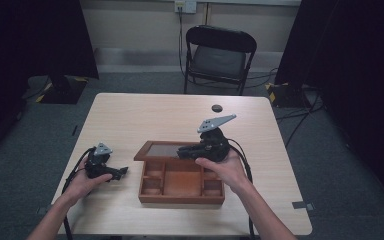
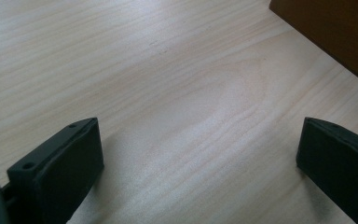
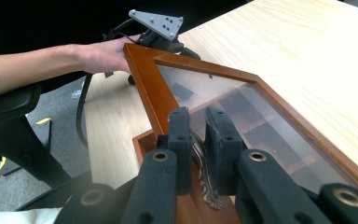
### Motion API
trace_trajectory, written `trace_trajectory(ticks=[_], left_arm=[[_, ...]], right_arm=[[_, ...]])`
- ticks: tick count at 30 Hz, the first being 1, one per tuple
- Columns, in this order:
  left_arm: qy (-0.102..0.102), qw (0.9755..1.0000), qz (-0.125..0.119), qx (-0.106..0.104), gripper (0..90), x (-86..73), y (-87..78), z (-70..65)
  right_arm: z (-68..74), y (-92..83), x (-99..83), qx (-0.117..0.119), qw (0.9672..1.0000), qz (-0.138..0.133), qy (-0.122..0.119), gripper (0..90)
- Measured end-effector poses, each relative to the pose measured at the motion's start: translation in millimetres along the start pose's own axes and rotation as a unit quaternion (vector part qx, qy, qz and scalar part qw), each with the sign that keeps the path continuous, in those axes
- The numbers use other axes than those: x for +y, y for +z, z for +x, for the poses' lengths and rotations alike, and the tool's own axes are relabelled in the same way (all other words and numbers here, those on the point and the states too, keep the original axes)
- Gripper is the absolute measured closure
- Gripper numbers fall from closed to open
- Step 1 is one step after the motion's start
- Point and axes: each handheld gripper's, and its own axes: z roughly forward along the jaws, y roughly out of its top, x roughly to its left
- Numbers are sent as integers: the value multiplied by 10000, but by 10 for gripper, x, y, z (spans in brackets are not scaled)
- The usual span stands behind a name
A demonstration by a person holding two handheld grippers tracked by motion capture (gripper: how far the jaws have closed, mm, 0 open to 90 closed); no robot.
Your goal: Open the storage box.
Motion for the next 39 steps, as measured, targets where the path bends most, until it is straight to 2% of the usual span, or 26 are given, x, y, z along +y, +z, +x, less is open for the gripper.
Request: trace_trajectory(ticks=[20, 39], left_arm=[[-24, 10000, -4, -12, 0, -1, 1, -3], [-23, 10000, -3, -12, 0, -1, 1, -3]], right_arm=[[-43, -25, 47, -20, 9999, -134, 20, 817], [-29, -29, 36, -65, 9997, -209, -83, 819]])
